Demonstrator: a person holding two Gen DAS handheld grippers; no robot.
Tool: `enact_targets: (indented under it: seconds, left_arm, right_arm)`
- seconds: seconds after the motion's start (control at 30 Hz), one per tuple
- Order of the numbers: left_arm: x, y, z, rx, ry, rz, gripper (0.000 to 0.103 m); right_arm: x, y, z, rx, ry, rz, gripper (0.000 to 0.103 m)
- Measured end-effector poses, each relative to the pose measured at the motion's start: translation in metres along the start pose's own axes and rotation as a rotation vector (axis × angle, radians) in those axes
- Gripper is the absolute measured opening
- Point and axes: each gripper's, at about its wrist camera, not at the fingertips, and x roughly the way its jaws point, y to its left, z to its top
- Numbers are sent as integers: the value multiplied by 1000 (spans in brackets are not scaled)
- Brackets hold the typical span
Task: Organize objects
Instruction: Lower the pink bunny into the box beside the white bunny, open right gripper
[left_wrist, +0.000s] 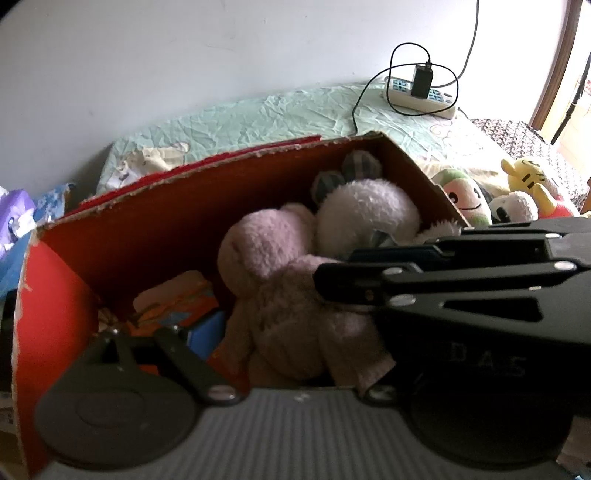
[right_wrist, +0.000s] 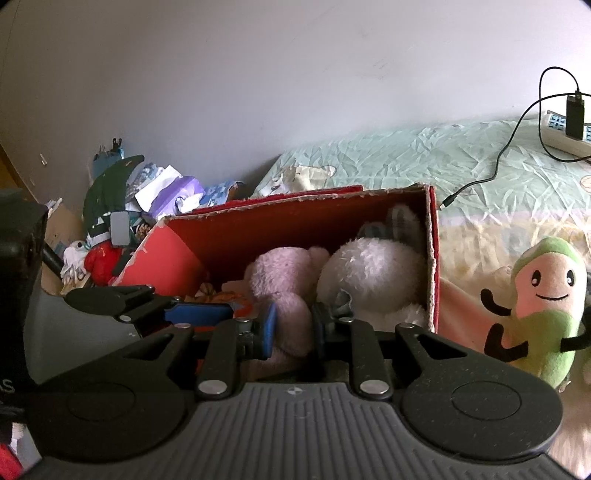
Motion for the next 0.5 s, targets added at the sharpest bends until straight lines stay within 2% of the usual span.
enact_targets:
  seconds: [0.5]
  left_arm:
    - [-2,-6,-2,26,-10,39,92]
  right_arm:
    - [-9,-1,-5,18,-38,-2,22]
